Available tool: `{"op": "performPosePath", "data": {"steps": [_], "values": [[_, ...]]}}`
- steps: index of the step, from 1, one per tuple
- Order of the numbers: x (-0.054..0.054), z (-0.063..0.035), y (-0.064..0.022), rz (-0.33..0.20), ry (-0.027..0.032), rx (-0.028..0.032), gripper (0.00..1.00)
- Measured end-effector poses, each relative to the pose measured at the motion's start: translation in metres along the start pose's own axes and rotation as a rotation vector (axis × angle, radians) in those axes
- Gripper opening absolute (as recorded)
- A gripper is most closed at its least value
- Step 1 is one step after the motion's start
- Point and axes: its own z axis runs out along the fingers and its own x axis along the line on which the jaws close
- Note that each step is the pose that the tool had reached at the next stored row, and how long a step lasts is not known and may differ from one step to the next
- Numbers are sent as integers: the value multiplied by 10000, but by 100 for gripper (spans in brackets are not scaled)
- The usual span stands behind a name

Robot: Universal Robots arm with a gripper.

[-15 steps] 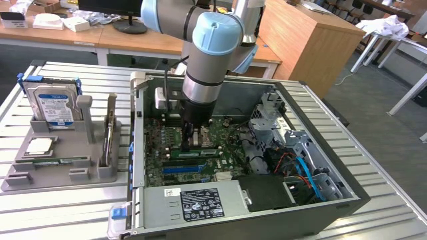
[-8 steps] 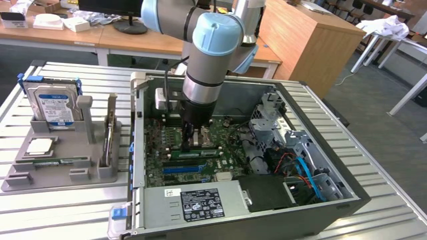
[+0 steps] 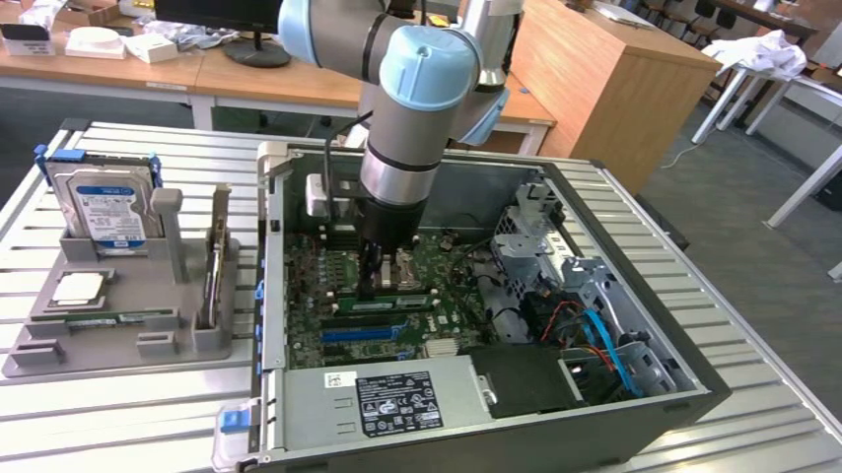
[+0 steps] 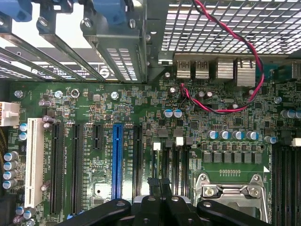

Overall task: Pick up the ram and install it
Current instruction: 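Press down the ram until it locks into place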

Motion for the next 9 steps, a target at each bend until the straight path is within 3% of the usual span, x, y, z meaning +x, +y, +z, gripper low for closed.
{"op": "performPosePath", "data": {"steps": [9], "values": [[-1,-7,0,0,-9,7,10]]}}
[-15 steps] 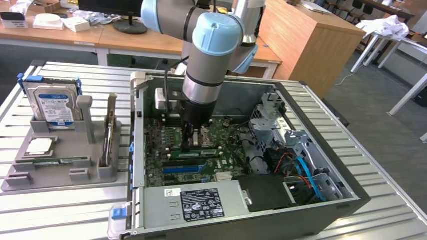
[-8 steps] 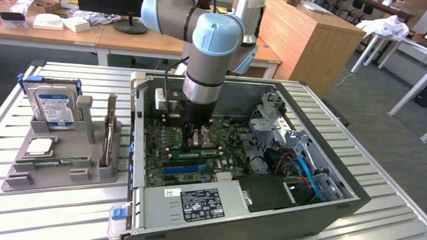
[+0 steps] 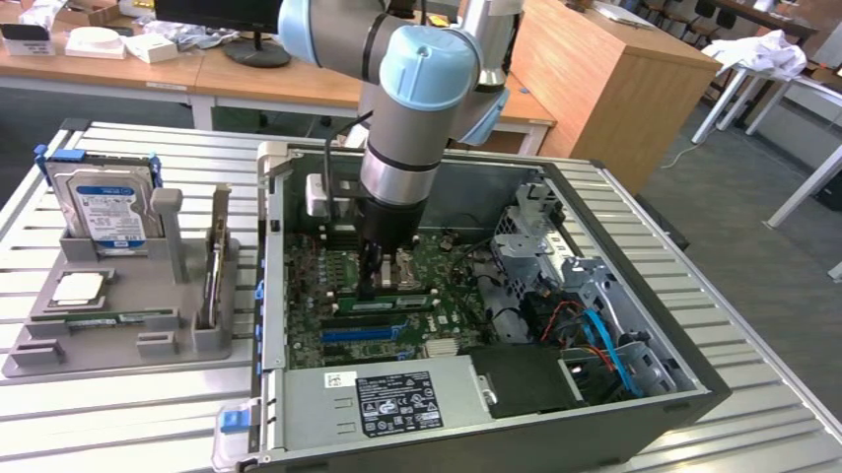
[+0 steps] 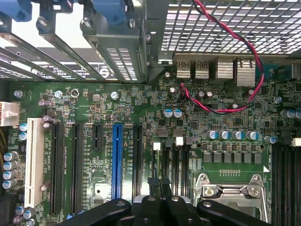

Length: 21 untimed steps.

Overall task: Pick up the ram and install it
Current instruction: 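Press down the ram until it locks into place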

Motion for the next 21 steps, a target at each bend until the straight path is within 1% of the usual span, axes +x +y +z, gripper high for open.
{"op": "performPosePath", "data": {"steps": [6,21], "values": [[1,-95,4,0,7,-6,10],[0,-458,20,0,8,-6,10]]}}
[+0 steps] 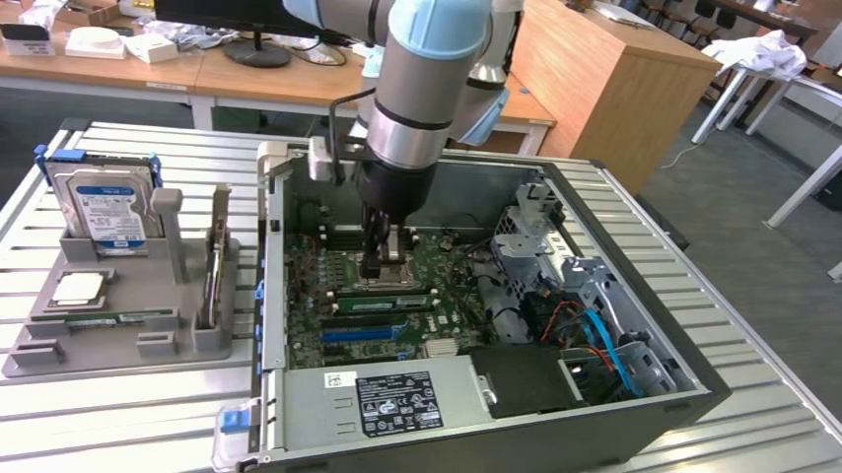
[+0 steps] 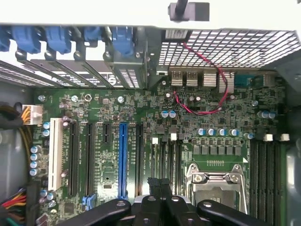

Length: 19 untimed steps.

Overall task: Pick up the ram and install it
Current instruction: 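Press down the ram until it locks into place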

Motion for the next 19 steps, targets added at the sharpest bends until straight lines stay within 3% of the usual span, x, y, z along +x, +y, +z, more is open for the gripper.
{"op": "performPosePath", "data": {"steps": [19], "values": [[-1,-466,20,0,0,-1,10]]}}
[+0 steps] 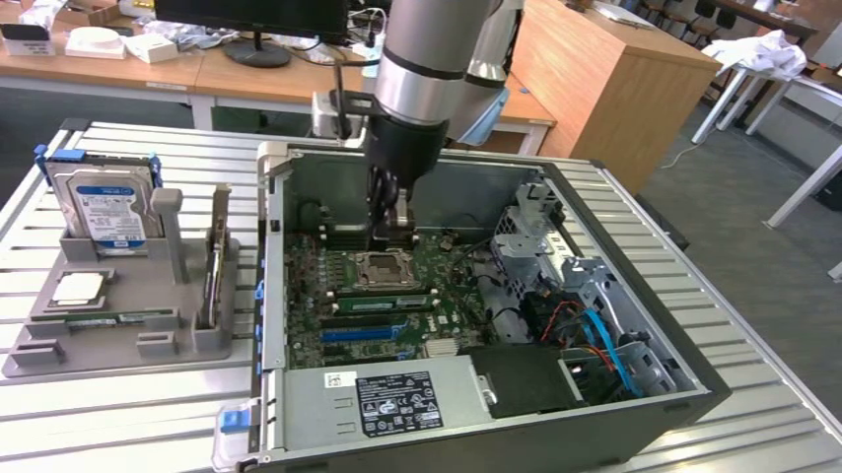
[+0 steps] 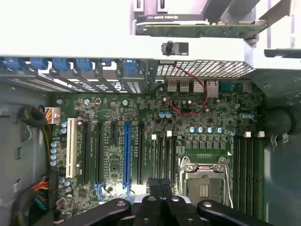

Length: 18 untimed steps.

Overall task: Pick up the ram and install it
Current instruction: 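Press down the ram until it locks into place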

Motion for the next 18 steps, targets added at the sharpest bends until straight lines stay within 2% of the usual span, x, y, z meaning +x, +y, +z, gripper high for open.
{"op": "performPosePath", "data": {"steps": [18], "values": [[-1,-387,16,0,-1,1,10]]}}
